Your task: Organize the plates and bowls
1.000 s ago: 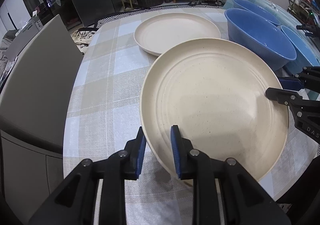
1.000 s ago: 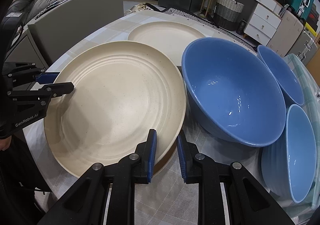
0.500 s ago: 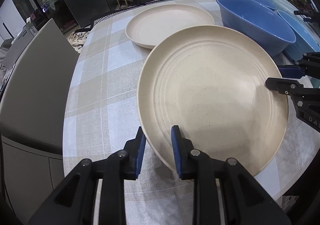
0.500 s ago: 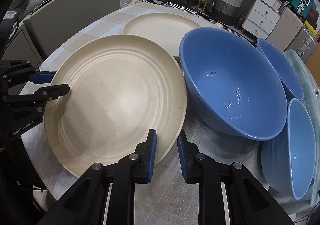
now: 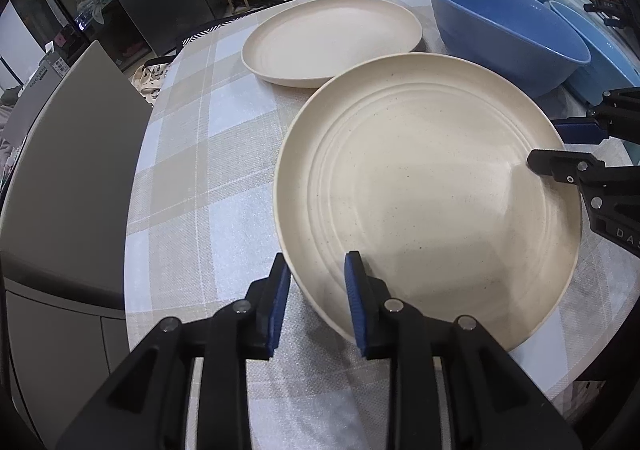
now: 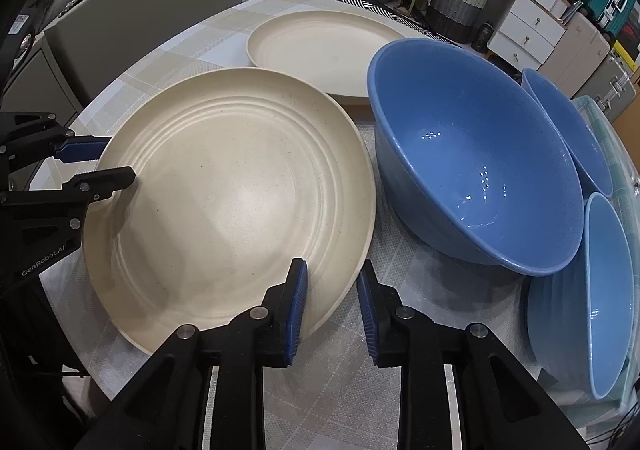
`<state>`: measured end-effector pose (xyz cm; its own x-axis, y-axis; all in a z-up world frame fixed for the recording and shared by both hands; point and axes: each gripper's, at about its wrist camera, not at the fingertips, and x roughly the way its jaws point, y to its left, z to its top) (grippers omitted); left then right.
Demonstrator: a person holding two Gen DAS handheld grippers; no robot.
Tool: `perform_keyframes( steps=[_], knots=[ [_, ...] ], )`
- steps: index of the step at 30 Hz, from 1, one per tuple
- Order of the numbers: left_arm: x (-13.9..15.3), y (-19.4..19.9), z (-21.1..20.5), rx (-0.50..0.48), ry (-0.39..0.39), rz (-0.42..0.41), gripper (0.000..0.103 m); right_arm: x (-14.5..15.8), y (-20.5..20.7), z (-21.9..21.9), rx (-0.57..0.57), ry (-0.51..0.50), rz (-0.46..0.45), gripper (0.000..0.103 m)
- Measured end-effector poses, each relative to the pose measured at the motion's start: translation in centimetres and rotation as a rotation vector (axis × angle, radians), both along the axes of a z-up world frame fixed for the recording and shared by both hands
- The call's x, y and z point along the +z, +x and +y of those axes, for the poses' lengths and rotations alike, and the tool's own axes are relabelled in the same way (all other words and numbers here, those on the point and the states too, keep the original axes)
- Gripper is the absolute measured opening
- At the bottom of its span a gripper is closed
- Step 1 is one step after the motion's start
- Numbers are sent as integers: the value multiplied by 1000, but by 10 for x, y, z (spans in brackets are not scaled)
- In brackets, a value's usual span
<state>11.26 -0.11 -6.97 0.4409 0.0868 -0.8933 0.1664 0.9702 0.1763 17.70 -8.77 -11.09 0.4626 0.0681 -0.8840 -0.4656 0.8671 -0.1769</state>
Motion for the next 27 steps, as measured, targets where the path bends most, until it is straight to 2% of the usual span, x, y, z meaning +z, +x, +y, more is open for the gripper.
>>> perform_keyframes(
  steps=[9,14,17,18,20,22,24,27],
  knots=[
    [0,0,0,5,-7,4,29,-1,6,-1,-10,45,25,28],
    [0,0,1,0,-40,14,40,0,5,-2,-11,51,27,30],
    [3,0,2,2,-57,9,48,6,4,-4,-7,84,24,40],
    [5,0,3,5,-62,3,50,9,3,-4,-4,95,19,47],
    [10,0,7,19,-87,-12,50,17,1,-4,6,123,5,53],
    [17,1,12,40,-114,-32,54,26,-1,-3,18,158,-11,69],
    [26,0,18,68,-129,-65,55,36,-4,-4,34,206,-39,78],
    [37,-1,27,99,-170,-103,62,51,-9,-6,51,266,-72,80]
  ],
)
